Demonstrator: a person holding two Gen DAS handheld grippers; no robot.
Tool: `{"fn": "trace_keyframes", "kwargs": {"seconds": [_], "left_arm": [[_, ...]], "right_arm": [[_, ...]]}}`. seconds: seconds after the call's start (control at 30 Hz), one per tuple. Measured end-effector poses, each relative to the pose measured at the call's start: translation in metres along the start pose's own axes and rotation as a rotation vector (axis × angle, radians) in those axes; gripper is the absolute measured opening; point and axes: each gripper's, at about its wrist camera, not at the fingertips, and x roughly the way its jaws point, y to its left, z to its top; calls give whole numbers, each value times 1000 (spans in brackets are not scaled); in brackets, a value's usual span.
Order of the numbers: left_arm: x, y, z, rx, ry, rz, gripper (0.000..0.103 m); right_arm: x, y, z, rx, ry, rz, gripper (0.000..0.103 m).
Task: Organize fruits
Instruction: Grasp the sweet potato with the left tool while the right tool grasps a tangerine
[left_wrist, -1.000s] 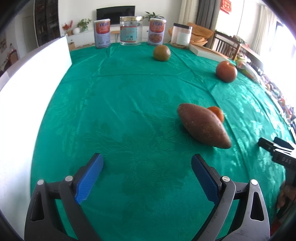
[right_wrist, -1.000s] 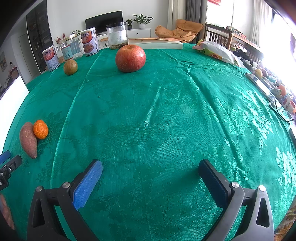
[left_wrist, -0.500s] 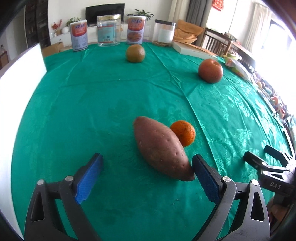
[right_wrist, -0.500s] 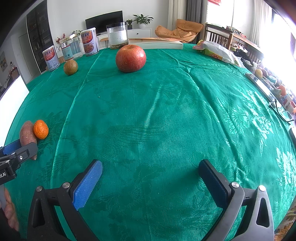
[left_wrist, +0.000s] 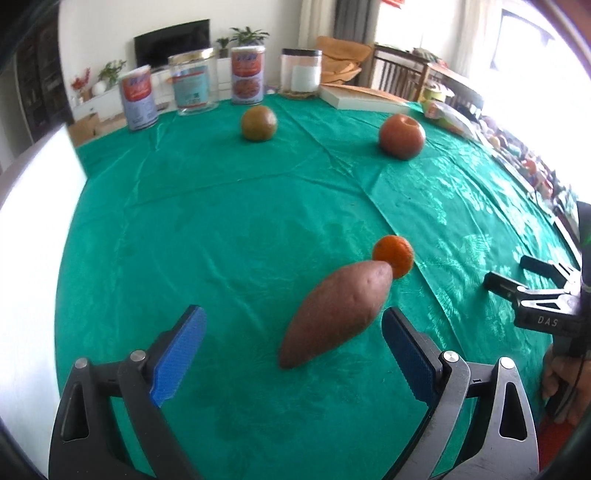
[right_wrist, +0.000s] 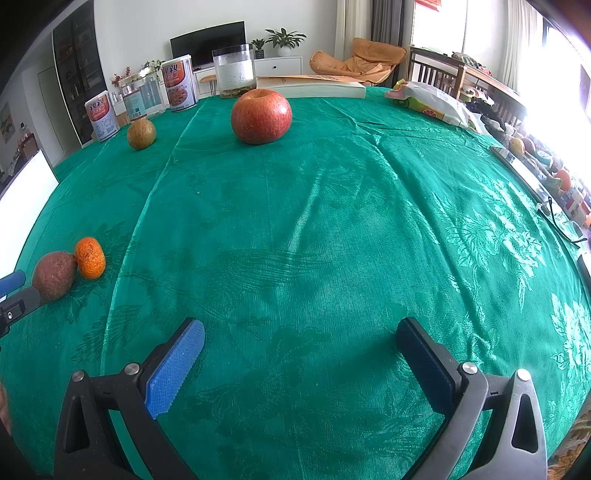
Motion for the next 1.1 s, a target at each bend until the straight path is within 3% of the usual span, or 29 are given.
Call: {"fn": "trace_keyframes", "kwargs": {"seconds": [0.1, 0.27, 0.3, 0.33, 0.37, 0.4, 0.6, 0.8, 0.83, 0.9, 1.1], "left_arm": [[12, -17, 7, 119, 29, -21, 97], [18, -31, 2, 225, 46, -21, 92], [17, -32, 0, 232, 42, -25, 68], [17, -31, -2, 227, 55, -41, 53], [15, -28, -2, 197, 53, -61, 43], [14, -23, -1, 159, 58, -71, 43], [2, 23, 3, -92, 31, 54, 43], [8, 51, -12, -154, 46, 125, 46], [6, 51, -15, -151, 27, 141, 51], [7, 51, -19, -153, 28, 185, 83], [9, 59, -23, -189, 7, 199, 92]], "right_arm": [[0, 0, 0, 0, 0, 0, 103], [0, 0, 0, 0, 0, 0, 103], [0, 0, 0, 0, 0, 0, 103], [0, 0, 0, 0, 0, 0, 103], [0, 0, 0, 0, 0, 0, 103], [0, 0, 0, 0, 0, 0, 103], [0, 0, 0, 0, 0, 0, 103], [0, 0, 0, 0, 0, 0, 103], [0, 0, 0, 0, 0, 1, 103], [0, 0, 0, 0, 0, 1, 103], [0, 0, 0, 0, 0, 1, 103]]}}
